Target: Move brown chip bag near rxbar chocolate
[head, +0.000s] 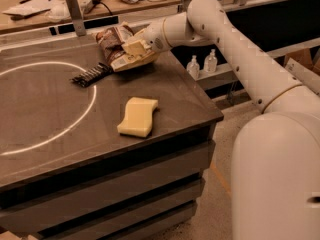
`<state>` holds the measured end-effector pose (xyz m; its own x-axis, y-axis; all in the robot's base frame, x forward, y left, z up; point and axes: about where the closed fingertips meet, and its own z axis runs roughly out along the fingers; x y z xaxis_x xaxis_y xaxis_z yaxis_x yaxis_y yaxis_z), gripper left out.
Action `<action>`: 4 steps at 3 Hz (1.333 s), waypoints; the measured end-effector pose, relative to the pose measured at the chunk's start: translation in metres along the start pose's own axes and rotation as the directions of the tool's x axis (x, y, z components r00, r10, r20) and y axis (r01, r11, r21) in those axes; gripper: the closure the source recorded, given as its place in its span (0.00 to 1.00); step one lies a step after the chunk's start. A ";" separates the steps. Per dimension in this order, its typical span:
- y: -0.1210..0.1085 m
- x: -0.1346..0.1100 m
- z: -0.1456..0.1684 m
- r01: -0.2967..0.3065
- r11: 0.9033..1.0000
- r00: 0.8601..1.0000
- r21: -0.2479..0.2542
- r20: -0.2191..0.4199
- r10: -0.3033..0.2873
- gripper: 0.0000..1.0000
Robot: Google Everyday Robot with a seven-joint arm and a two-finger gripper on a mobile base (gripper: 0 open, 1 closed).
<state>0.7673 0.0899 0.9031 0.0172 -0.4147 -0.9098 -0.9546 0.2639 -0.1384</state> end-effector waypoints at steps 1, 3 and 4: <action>0.037 -0.020 0.008 0.009 0.993 0.999 -0.117 0.038 -0.004 1.00; 0.092 -0.031 0.013 -0.007 0.957 0.996 -0.291 0.088 0.034 0.77; 0.096 -0.030 0.009 -0.018 0.952 0.994 -0.307 0.100 0.051 0.54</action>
Offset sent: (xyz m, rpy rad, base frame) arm -0.1013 0.0580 0.0178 0.0751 0.1145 0.3175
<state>0.6774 0.1355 0.9131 -0.0023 -0.3118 -0.9501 -1.0000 -0.0082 0.0051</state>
